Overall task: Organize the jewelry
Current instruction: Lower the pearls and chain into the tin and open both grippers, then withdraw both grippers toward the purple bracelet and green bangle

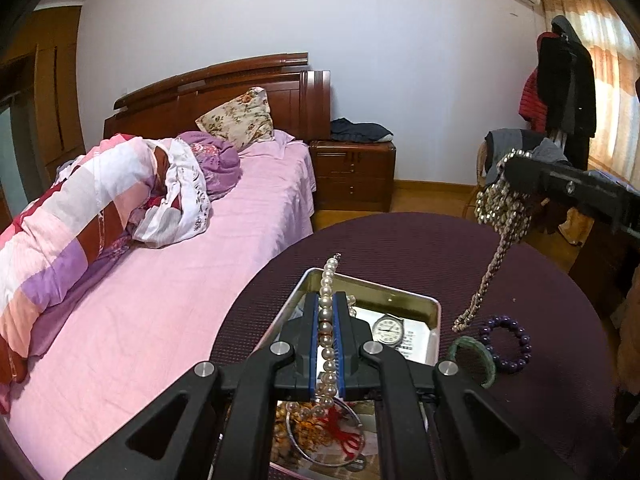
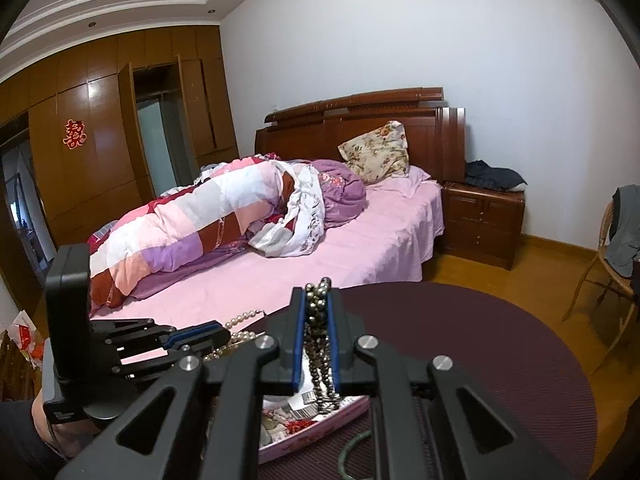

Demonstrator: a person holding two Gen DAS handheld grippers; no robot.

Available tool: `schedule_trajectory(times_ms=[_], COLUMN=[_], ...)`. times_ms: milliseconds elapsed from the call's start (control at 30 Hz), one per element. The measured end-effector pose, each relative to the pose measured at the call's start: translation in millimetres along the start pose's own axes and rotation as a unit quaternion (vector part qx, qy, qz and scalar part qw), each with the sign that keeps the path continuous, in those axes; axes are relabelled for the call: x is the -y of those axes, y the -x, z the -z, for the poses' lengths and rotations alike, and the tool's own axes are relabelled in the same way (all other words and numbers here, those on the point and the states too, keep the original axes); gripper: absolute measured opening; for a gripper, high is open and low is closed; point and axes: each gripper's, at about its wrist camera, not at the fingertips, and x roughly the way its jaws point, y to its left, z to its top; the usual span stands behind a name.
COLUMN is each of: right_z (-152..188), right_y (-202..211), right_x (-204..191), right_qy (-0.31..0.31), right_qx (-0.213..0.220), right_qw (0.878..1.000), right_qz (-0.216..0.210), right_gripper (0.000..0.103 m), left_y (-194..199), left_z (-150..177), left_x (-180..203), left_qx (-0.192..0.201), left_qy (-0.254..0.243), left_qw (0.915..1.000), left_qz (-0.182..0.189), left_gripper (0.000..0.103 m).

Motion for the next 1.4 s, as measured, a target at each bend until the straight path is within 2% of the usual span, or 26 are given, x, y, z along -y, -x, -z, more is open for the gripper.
schedule_trajectory(times_ms=[300, 733, 933, 1000, 1067, 1100, 1133, 1167, 1200, 1233, 1267, 1400], right_z=[8.4, 40.8, 52.7, 54.6, 56.0, 56.8, 57.2, 58.0, 58.7, 60.2, 63.1, 75.8], right_y=[-26.6, -62.7, -71.1, -72.5, -69.4, -66.6, -60.8, -55.3, -51.7, -44.8, -34.1, -7.8], right_x=[-3.0, -0.9, 1.3, 2.5, 4.3, 5.0, 6.6, 8.4, 9.7, 13.9, 22.0, 56.4], right_qy=[-0.004, -0.017, -0.023, -0.029, -0.033, -0.033, -0.033, -0.032, -0.032, -0.033, -0.038, -0.073], right_qx=[-0.022, -0.089, -0.112, -0.118, -0.117, -0.113, -0.11, -0.109, -0.107, -0.104, -0.1, -0.104], right_qw=[1.0, 0.996, 0.993, 0.992, 0.992, 0.993, 0.993, 0.993, 0.994, 0.994, 0.994, 0.991], right_qz=[-0.011, -0.026, -0.028, -0.031, -0.029, -0.026, -0.021, -0.017, -0.013, -0.009, 0.001, 0.049], right_gripper=[0.013, 0.013, 0.014, 0.023, 0.054, 0.058, 0.058, 0.058, 0.058, 0.06, 0.062, 0.063], left_y=[-21.4, -44.8, -44.0, -41.1, -36.8, -35.2, -34.1, -31.7, -26.1, -22.7, -18.2, -16.2], left_z=[-0.8, 10.6, 13.0, 12.8, 12.0, 11.3, 10.6, 10.2, 10.2, 10.1, 10.4, 9.5], left_x=[-14.4, -22.2, -20.1, -15.7, -11.7, -11.0, -10.6, -10.9, -11.3, -12.1, -11.8, -8.0], left_qx=[-0.02, -0.051, -0.053, -0.048, -0.041, -0.04, -0.039, -0.034, -0.018, -0.006, 0.004, -0.005], left_qy=[0.011, 0.014, 0.012, 0.003, -0.004, -0.003, 0.0, 0.002, 0.007, 0.009, 0.012, 0.028], left_qw=[0.9997, 0.9985, 0.9985, 0.9988, 0.9991, 0.9992, 0.9992, 0.9994, 0.9996, 0.9995, 0.9994, 0.9995], left_qz=[-0.004, -0.013, -0.001, 0.002, 0.002, 0.0, -0.003, -0.009, -0.022, -0.029, -0.031, -0.011], left_gripper=[0.006, 0.006, 0.006, 0.006, 0.007, 0.013, 0.033, 0.048, 0.073, 0.084, 0.084, 0.084])
